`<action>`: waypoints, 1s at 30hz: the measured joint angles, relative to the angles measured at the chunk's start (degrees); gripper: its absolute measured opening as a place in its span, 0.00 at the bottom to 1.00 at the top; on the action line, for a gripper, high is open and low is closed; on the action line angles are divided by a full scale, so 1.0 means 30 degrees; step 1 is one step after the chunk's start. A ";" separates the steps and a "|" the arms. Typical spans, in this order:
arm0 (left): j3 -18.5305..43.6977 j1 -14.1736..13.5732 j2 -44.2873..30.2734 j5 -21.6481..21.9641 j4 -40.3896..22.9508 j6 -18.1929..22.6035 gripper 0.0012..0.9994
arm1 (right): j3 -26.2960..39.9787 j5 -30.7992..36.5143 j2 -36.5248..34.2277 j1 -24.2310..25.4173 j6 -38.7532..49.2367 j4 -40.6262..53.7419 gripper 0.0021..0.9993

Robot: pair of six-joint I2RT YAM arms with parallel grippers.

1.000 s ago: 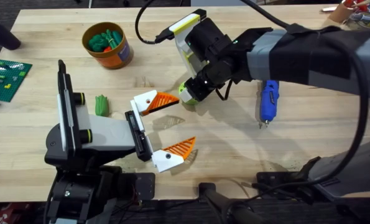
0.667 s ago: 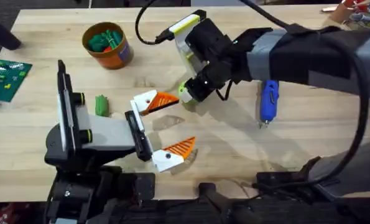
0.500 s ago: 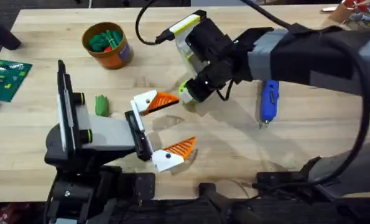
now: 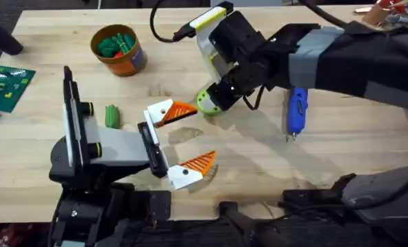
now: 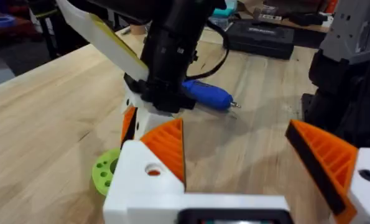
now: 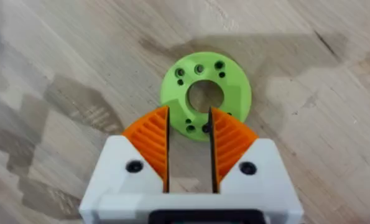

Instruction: Pick up the gripper from the table and insert it into the empty holder that is missing its gripper. Then pick up a screw, insert it into the mounting hole, and use the screwdriver to tighten it. Finally, clean up the table by picking up the vegetable and placing it into the bucket.

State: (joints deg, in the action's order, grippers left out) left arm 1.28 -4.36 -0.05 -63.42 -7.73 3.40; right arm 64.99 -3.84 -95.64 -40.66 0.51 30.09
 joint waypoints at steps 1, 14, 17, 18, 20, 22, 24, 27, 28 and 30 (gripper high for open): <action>0.0000 0.0000 0.0006 0.0000 0.0000 0.0000 0.99 | 0.0000 0.0000 0.0000 0.0000 0.0002 0.0000 0.33; 0.0000 0.0000 0.0000 0.0000 0.0000 0.0000 0.99 | 0.0000 0.0901 -0.0427 0.0000 0.0060 0.0408 0.33; 0.0000 0.0000 0.0002 0.0000 0.0000 0.0000 0.99 | 0.0000 0.0968 -0.0430 0.0000 0.0067 0.0401 0.33; 0.0000 0.0000 0.0000 0.0000 0.0000 0.0000 0.99 | 0.0000 0.0981 -0.0430 0.0000 0.0062 0.0411 0.33; 0.0000 0.0000 0.0002 0.0000 0.0000 0.0000 0.99 | 0.0000 0.0984 -0.0435 0.0000 0.0067 0.0421 0.33; 0.0000 0.0000 0.0000 0.0000 0.0000 0.0000 0.99 | 0.0000 0.0984 -0.0453 0.0000 0.0067 0.0500 0.33; 0.0000 0.0000 0.0000 0.0000 0.0000 0.0000 0.99 | 0.0000 0.0979 -0.0548 0.0000 0.0067 0.0628 0.33; 0.0000 0.0000 0.0000 0.0000 0.0000 0.0000 0.99 | 0.0000 0.0984 -0.0824 -0.0015 0.0067 0.0736 0.33; 0.0000 0.0000 0.0000 0.0000 0.0000 -0.0005 0.99 | 0.0000 0.0989 -0.0906 -0.0020 0.0073 0.0748 0.33; 0.0000 0.0000 0.0002 0.0000 0.0000 0.0000 0.99 | 0.0000 0.0991 -0.0933 -0.0022 0.0093 0.0741 0.33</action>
State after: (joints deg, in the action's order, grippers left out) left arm 1.28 -4.36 -0.05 -63.42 -7.73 3.40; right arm 64.99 -0.86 -98.43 -40.73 0.79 32.31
